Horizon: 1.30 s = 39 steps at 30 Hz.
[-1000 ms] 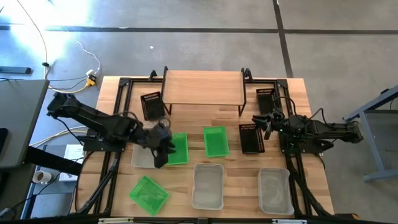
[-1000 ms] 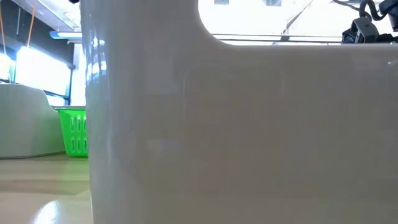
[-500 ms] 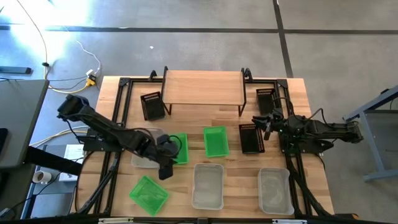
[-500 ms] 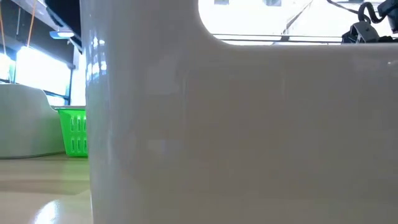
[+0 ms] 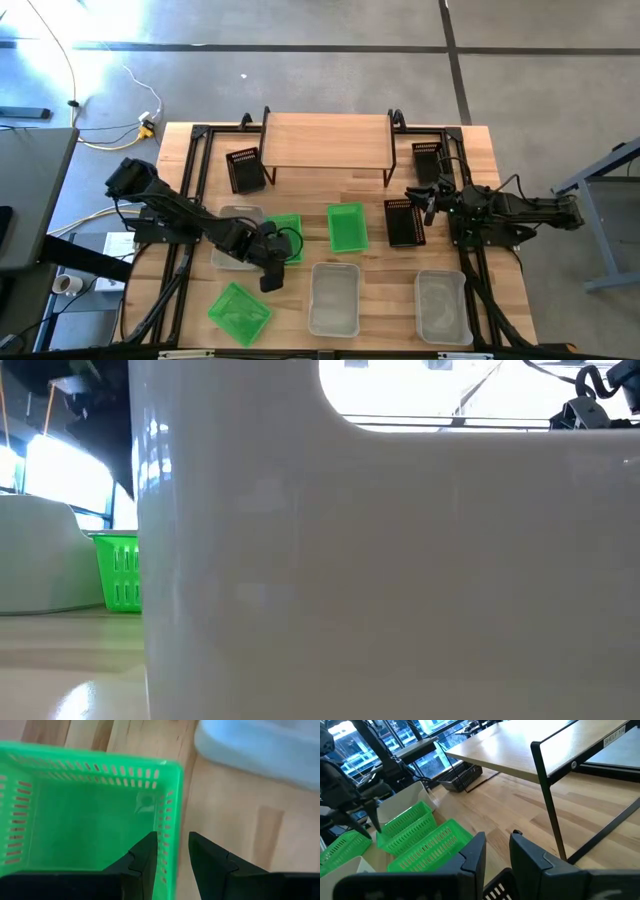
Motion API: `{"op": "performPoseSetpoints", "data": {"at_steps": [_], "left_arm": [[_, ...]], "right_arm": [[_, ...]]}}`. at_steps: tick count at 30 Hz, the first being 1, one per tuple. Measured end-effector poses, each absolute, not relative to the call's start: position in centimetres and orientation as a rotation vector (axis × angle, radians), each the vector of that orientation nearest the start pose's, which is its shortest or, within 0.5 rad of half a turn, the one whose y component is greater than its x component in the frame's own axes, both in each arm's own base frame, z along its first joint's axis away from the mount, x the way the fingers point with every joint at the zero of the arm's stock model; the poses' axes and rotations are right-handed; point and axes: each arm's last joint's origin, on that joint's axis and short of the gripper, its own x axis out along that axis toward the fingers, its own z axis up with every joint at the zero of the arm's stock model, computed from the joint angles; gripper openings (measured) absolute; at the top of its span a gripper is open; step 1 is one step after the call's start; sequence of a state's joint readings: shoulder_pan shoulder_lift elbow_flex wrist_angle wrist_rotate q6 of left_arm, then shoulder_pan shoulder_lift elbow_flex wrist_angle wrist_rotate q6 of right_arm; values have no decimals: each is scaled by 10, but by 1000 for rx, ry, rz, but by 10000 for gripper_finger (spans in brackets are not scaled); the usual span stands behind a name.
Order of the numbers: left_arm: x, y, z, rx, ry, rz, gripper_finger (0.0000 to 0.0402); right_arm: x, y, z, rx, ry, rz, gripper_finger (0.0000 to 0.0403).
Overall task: Stack baskets on shelf by color
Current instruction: Put the middle green bin on the shelf
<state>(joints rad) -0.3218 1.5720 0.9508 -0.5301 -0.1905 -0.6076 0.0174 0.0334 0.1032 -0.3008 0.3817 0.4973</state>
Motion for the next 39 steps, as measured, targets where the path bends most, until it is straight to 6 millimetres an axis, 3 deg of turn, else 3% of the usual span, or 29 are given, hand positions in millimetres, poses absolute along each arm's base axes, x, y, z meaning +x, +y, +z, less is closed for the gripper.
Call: {"op": "performPoseSetpoints", "data": {"at_steps": [11, 18, 22, 30, 39], "left_arm": [[286, -91, 153, -236, 1229, 245, 95], [287, -91, 156, -248, 1209, 234, 11], [288, -91, 162, -256, 1194, 227, 9], [304, -93, 206, -145, 1145, 214, 1], [318, -72, 264, 116, 1124, 284, 0]], "right_arm": [[89, -9, 168, 444, 133, -412, 73], [89, -9, 168, 444, 133, -411, 73], [89, -9, 167, 444, 133, -412, 73], [89, -9, 168, 506, 121, -416, 73], [89, -9, 167, 505, 121, -417, 73]]}}
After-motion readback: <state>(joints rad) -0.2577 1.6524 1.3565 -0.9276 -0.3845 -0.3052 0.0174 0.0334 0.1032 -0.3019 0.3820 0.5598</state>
